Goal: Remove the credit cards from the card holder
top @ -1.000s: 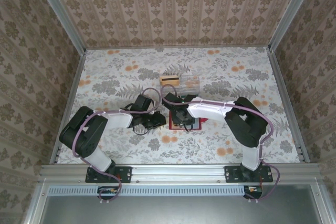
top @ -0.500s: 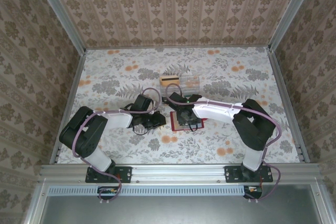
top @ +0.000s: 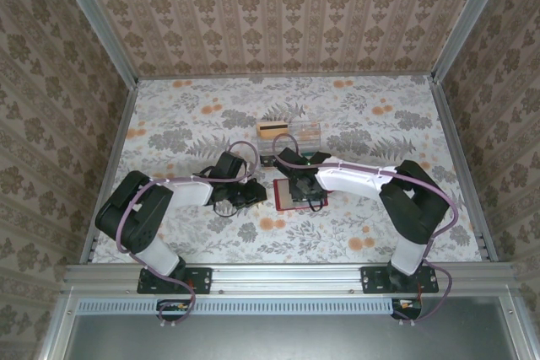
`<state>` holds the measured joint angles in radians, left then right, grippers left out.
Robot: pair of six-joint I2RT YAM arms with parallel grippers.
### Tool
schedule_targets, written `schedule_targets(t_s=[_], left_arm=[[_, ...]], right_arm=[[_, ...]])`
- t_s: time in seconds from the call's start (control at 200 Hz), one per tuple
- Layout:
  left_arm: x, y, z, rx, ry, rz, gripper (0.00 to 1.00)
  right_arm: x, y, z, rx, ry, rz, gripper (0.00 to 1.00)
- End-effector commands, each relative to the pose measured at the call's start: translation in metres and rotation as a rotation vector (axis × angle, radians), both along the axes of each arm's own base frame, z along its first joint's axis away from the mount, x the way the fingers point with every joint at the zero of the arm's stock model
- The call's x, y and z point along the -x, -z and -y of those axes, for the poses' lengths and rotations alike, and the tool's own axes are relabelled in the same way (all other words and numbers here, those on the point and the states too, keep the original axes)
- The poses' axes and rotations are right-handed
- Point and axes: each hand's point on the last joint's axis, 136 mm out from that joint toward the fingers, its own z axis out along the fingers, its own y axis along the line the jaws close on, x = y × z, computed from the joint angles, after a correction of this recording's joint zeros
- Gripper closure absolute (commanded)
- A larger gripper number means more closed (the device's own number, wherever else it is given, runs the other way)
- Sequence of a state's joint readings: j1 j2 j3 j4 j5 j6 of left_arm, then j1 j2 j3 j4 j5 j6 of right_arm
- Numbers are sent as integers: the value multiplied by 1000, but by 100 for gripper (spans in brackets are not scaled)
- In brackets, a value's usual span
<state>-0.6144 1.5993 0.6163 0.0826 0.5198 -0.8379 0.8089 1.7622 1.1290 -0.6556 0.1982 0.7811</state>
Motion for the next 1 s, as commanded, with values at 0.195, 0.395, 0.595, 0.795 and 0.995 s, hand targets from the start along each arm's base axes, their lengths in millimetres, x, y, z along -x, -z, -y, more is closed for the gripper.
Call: schedule_targets(t_s=[0.195, 0.395, 0.595, 0.795, 0.995], left_arm=[[2, -5, 1, 10, 19, 1, 84], [2, -4, 0, 10, 19, 0, 84], [3, -4, 0, 8, 18, -2, 84], [3, -3, -1, 6, 18, -4, 84], [2, -3, -1, 6, 16, -4, 84]], right_arm=[[-11, -8, -46, -74, -57, -4, 58], [-10, 6, -41, -46, -42, -45, 54], [-9, 14, -46, -57, -50, -60, 51], [-7, 20, -46, -47, -56, -77, 48], [-2, 29, -40, -32, -56, -101, 54]])
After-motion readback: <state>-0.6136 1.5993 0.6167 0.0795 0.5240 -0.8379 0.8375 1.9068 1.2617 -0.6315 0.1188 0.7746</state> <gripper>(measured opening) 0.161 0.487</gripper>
